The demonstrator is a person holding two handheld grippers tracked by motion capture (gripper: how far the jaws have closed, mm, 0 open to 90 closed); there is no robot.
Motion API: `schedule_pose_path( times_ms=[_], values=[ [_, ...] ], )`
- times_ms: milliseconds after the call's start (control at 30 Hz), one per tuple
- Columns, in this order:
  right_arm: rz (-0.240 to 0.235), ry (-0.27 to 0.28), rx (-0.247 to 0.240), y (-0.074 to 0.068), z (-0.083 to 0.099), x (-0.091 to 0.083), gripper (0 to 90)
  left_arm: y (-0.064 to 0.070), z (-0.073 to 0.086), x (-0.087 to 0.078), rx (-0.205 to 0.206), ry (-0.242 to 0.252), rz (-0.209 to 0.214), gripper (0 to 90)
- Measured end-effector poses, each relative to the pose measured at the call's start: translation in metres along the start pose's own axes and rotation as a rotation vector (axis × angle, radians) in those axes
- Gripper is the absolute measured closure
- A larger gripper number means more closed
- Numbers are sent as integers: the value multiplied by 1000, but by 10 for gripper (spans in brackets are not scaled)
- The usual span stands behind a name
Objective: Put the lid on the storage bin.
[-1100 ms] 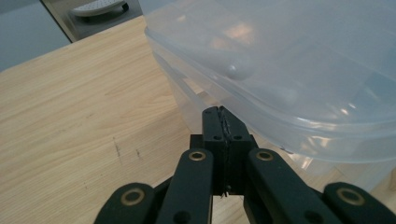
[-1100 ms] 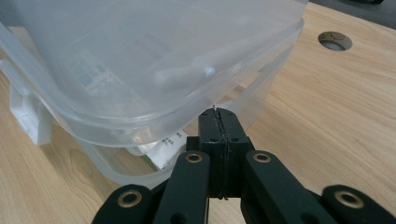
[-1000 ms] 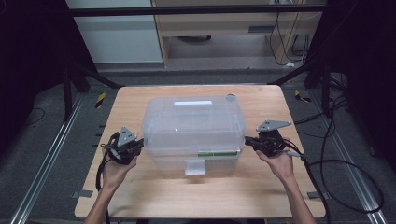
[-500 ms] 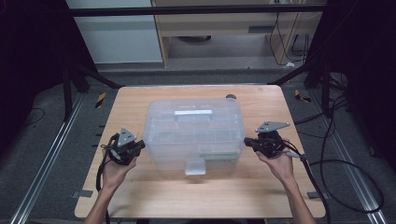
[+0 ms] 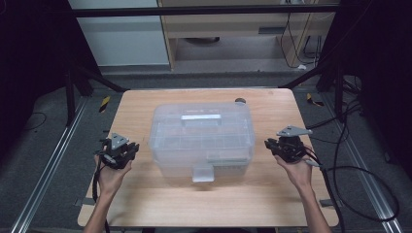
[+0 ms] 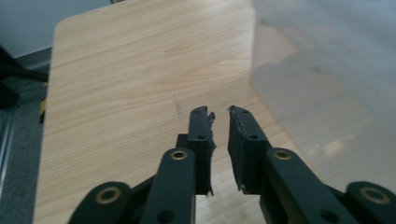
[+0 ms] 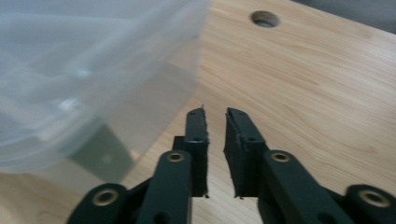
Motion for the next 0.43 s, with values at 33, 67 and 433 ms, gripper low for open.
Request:
schedule_pose_path(
  times_ms=[33, 67, 433],
  values=[
    [10, 10, 13, 5, 2, -1, 746, -3, 2, 2, -6, -6, -10, 743],
    [17, 16, 31, 9, 4, -1, 715, -6, 5, 3, -10, -13, -17, 717],
    [125, 52, 178, 52, 22, -3, 316, -20, 16, 14, -26, -53, -73, 459]
  ],
)
Point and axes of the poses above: each handheld gripper's, and its own axes: x roughly forward along the jaws, z roughly out of its underside, y roughly to its right, the point moved 8 cm from there along x, roughly forward along the jaws
